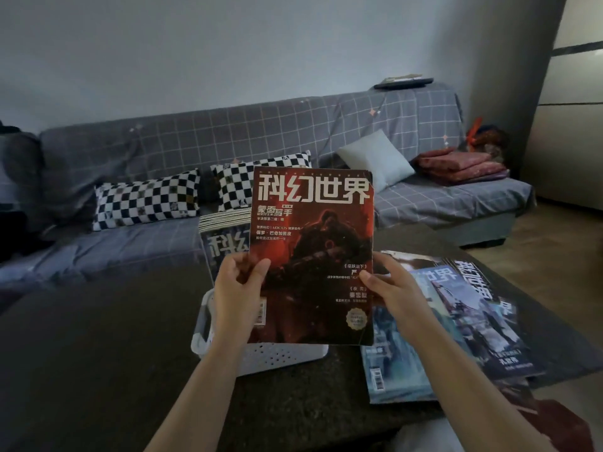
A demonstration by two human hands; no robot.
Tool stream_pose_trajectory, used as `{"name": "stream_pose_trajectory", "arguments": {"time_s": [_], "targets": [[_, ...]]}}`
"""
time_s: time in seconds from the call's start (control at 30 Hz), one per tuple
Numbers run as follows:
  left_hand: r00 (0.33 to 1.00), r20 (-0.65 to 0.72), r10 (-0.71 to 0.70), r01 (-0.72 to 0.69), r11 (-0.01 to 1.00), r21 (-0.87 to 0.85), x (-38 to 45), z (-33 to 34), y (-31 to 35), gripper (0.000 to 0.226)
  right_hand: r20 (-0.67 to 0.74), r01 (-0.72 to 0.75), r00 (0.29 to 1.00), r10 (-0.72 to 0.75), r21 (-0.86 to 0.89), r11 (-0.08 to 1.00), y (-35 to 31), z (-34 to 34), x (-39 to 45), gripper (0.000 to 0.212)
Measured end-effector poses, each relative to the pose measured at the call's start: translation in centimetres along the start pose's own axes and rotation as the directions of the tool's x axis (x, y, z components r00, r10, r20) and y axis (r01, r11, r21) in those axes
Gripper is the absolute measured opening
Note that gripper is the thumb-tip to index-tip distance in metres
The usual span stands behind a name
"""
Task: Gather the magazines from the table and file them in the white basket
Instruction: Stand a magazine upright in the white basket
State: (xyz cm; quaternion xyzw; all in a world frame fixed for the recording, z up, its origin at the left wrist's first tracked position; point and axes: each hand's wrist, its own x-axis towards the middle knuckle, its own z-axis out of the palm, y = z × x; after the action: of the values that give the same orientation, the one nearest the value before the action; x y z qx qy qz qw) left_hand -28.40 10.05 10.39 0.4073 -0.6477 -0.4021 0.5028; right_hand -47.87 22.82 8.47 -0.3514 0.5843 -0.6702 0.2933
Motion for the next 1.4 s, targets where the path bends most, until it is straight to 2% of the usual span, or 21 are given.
{"name": "stream_pose_trajectory", "arguments": {"time_s": [0.23,0.37,0.5,0.67,0.8,0.87,0.97,1.17,1.27,1.4], "targets": [[0.992,-0.128,-0.013,0.013,1.000,0.002,2.2,-4.3,-1.1,0.016,0.038,0.046,0.998,-0.043,-0.086,0.995,-0.5,5.3,3.0,0.032],[0.984,-0.173,-0.047,0.045,0.999,-0.016,3.6,-5.5,-2.1,0.015,0.026,0.065,0.998,-0.062,-0.147,0.987,-0.4,7.5,4.5,0.028],[0.981,-0.173,-0.092,0.102,0.993,0.052,3.9,-5.8,-4.1,0.014,0.042,0.065,0.998,-0.056,-0.250,0.966,0.8,8.4,5.2,0.020],[0.973,-0.138,-0.185,0.206,0.966,0.158,3.1,-5.7,-7.0,0.012,-0.021,0.019,0.999,-0.035,-0.510,0.860,4.0,8.5,5.0,0.014],[0.966,-0.140,-0.218,0.244,0.946,0.213,2.9,-5.5,-8.2,0.018,-0.084,-0.009,0.995,-0.056,-0.622,0.783,5.5,8.6,5.0,0.004],[0.965,-0.145,-0.219,0.250,0.937,0.243,3.2,-5.4,-8.6,0.007,-0.103,0.012,0.990,-0.096,-0.617,0.787,5.9,8.9,5.2,0.012],[0.969,-0.158,-0.192,0.228,0.939,0.258,3.5,-5.4,-8.9,0.014,-0.152,0.013,0.980,-0.128,-0.595,0.804,6.2,9.2,5.5,0.019],[0.961,-0.176,-0.212,0.251,0.937,0.244,3.4,-5.1,-9.6,0.013,-0.238,-0.006,0.961,-0.143,-0.533,0.846,7.0,9.6,5.6,0.016],[0.964,-0.197,-0.176,0.224,0.940,0.255,3.4,-4.9,-9.5,0.014,-0.257,-0.008,0.955,-0.150,-0.525,0.851,7.0,9.9,5.8,0.014],[0.979,-0.182,-0.093,0.142,0.950,0.278,3.2,-4.8,-9.7,0.032,-0.215,0.015,0.966,-0.147,-0.517,0.856,7.3,10.3,6.1,0.037]]}}
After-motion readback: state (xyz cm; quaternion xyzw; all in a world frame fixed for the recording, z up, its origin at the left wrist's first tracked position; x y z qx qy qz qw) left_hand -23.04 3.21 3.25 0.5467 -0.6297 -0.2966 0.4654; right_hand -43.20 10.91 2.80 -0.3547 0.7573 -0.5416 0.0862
